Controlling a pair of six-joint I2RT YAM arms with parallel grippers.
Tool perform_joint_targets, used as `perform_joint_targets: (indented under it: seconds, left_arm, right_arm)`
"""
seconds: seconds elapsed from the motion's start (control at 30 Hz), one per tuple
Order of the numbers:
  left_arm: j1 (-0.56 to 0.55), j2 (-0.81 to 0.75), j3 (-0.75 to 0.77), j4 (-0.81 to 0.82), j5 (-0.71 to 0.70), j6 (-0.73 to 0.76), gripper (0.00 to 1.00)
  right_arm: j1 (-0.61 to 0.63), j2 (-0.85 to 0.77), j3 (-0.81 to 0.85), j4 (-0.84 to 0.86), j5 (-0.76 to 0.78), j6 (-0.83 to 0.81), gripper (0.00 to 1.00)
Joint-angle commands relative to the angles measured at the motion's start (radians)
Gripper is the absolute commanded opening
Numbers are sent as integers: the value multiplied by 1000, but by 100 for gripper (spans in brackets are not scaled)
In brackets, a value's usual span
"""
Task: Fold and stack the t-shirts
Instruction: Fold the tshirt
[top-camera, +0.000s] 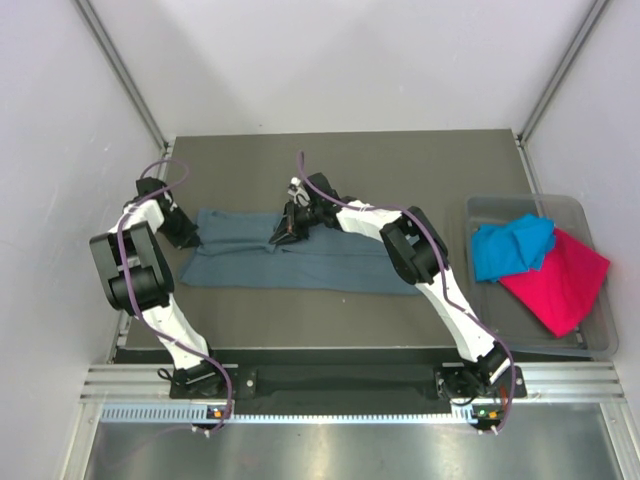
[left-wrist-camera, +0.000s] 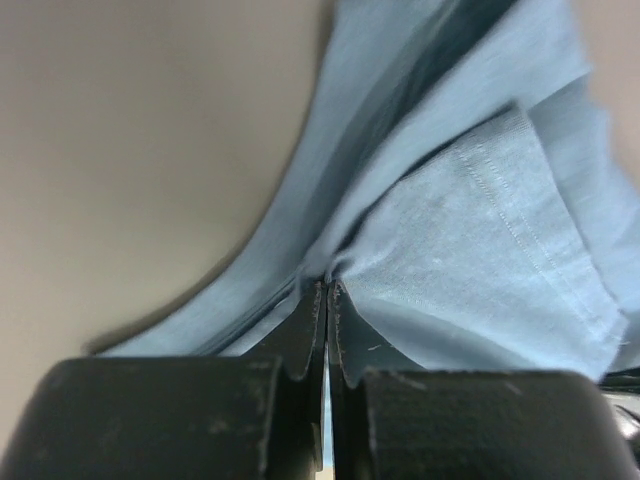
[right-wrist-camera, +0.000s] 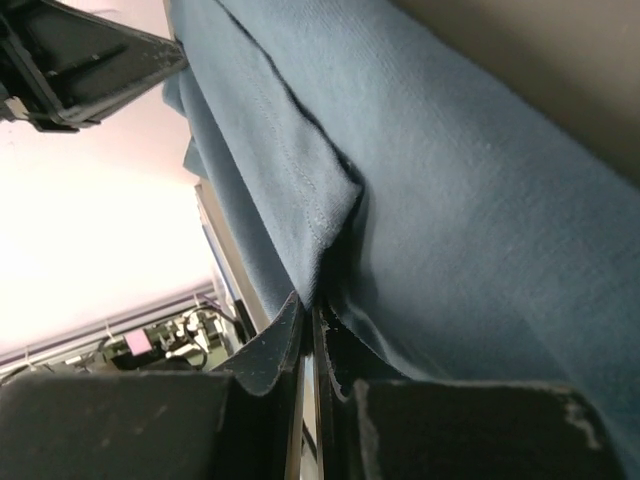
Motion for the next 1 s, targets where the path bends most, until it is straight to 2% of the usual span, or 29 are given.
perform_joint_targets:
  seconds: [0.0,0.4,0.63,0.7,0.73,0.77,0.9,0.97]
  left_arm:
    - [10,-60,-33,-26,-76,16,0]
    - [10,-64,-43,-26,-139,20,0]
    - [11,-80,-47,-68,-189,42,0]
    - [11,-109,-58,-65,-167,42,5]
    - [10,-120,-64,-61,-147,40,16]
    - [10,-127,-63,-58,-133,40,20]
    - [11,-141,-40,-84,-84,20,25]
    - [10,-147,-33,-78,-38,7,26]
  right_arm:
    - [-6,-88,2,-28,-22,-36,4]
    - [-20,-74,52,-213,-28,-210,8]
    - [-17,-114,19,-190,-63,-204,8]
    - [-20,-139,22,-210,-43,-222,9]
    - [-20,-146,26,-219,-40,-237,9]
    - [-20,-150,34,-230,-33,-244,10]
    - [-8,-157,86,-253,-37,-244,10]
    - [0,-161,88,-221,-42,-233,14]
